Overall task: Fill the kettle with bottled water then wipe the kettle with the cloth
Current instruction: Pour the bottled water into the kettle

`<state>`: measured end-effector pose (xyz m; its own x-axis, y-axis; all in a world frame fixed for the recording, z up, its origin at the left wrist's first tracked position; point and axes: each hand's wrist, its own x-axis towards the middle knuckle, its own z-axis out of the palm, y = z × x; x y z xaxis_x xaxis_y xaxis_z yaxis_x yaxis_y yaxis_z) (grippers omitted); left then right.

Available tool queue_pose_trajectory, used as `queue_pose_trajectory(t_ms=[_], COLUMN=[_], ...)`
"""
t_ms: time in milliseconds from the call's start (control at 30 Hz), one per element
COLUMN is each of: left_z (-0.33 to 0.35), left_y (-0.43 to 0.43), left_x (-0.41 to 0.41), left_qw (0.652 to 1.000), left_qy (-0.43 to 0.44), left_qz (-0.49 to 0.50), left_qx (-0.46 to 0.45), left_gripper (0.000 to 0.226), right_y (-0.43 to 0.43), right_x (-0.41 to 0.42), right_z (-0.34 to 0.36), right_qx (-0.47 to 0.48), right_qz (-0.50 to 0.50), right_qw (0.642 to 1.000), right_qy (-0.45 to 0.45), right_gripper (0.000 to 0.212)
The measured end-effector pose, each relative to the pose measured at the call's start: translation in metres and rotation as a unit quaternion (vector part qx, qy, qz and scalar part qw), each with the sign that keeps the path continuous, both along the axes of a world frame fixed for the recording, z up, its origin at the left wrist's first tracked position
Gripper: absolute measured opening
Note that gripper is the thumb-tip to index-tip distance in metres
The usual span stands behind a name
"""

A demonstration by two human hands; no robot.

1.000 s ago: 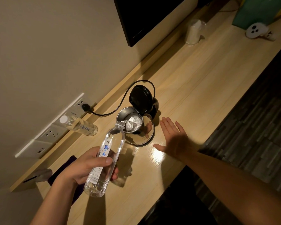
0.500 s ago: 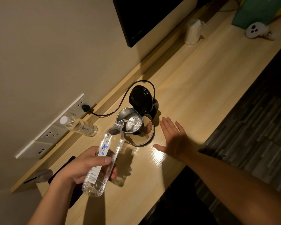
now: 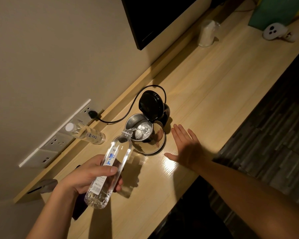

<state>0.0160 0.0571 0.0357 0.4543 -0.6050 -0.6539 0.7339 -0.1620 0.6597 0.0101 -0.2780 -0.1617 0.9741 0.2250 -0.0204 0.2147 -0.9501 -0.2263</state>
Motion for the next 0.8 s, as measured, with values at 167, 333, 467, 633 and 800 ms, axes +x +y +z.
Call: queue_pose_trajectory(t_ms=[167, 333, 467, 633, 800], left_z=[-0.001, 0.001, 0.004, 0.008, 0.01], left_y=[0.002, 0.004, 0.003, 0.0, 0.0], left_x=[0.0, 0.001, 0.002, 0.004, 0.006], left_qw=[1.0, 1.0, 1.0, 1.0, 1.0], left_qy=[0.006, 0.007, 0.011, 0.009, 0.005], left_qz=[-0.003, -0.01, -0.01, -0.011, -0.009], left_qx=[-0.009, -0.012, -0.005, 0.008, 0.017], left_gripper=[0.02, 0.018, 0.018, 0.019, 0.02], right_y=[0.0, 0.0, 0.0, 0.0, 0.0], right_x=[0.0, 0.0, 0.0, 0.0, 0.001], right_z=[0.001, 0.0, -0.001, -0.001, -0.003], right_qx=[-0.012, -0.013, -0.015, -0.02, -0.018], right_qz=[0.003, 0.001, 0.005, 0.004, 0.002], right_qw=[1.0, 1.0, 1.0, 1.0, 1.0], right_qy=[0.007, 0.007, 0.007, 0.01, 0.006], right_gripper=[0.106, 0.106, 0.106, 0.107, 0.108])
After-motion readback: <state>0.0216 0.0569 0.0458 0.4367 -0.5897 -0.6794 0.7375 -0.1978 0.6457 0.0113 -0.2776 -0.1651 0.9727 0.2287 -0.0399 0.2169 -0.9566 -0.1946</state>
